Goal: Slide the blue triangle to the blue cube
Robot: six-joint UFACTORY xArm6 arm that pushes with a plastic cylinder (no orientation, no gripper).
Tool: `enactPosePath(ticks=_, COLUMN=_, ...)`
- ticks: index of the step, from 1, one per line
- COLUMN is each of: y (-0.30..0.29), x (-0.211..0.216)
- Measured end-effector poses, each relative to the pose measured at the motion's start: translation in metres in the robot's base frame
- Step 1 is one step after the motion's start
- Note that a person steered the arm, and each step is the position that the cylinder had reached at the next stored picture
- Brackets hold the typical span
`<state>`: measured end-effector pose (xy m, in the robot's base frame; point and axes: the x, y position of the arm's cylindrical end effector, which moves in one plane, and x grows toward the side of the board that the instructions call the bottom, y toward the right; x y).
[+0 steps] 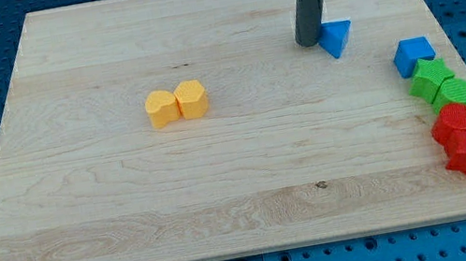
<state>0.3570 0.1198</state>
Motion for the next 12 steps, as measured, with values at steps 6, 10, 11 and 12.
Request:
enactPosePath(ticks=6, y=0.060, x=0.015)
enactPosePath(ticks=10, y=0.073, x=0.015)
enactPosePath(ticks=11, y=0.079, x=0.015)
enactPosePath(ticks=12, y=0.085, x=0.015)
